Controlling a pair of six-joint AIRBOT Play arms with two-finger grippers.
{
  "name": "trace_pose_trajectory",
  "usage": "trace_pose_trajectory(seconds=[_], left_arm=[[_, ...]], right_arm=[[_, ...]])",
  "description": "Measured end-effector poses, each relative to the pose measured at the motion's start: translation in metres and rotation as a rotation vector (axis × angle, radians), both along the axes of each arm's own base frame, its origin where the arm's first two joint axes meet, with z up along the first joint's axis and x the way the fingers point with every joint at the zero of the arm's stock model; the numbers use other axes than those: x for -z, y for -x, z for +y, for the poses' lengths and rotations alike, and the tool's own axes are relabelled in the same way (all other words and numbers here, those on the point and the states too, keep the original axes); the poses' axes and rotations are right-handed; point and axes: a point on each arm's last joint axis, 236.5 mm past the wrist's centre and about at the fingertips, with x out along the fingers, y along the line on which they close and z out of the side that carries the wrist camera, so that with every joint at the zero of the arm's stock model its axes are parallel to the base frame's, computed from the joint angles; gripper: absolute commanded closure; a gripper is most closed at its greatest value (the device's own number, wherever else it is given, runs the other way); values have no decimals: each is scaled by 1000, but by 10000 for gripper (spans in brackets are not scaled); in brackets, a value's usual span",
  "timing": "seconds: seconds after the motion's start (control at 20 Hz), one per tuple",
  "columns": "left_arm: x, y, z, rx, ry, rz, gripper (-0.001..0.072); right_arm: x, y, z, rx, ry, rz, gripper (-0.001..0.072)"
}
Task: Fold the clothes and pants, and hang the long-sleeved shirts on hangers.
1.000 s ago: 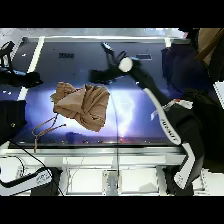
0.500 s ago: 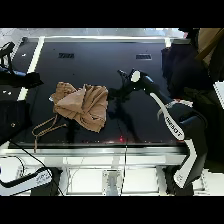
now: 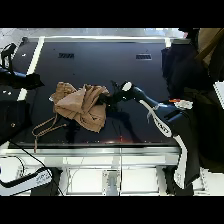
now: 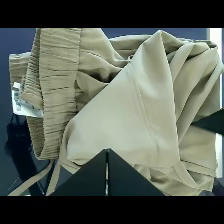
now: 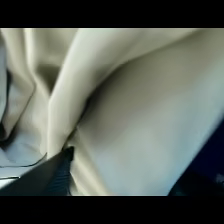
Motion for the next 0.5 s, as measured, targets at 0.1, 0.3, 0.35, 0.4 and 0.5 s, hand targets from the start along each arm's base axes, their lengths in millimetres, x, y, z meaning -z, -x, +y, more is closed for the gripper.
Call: trace_pose_trajectory(seconds=[0.1, 0.3, 0.35, 0.4, 0.5], left_arm=[[0, 0, 0, 1, 0, 1, 682], [0, 1, 0, 2, 1, 3, 681], [0, 1, 0, 2, 1, 3, 682], [0, 1, 0, 2, 1, 4, 682], [0, 1, -1, 3, 6, 2, 682]], right_arm=[[-8, 3, 14, -2, -36, -2, 696], [-82, -16, 20, -58, -155, -106, 696], [-113, -26, 13, -70, -187, -148, 696], [-144, -35, -1, -77, -201, -181, 697], [-201, -53, -40, -49, -199, -239, 698]])
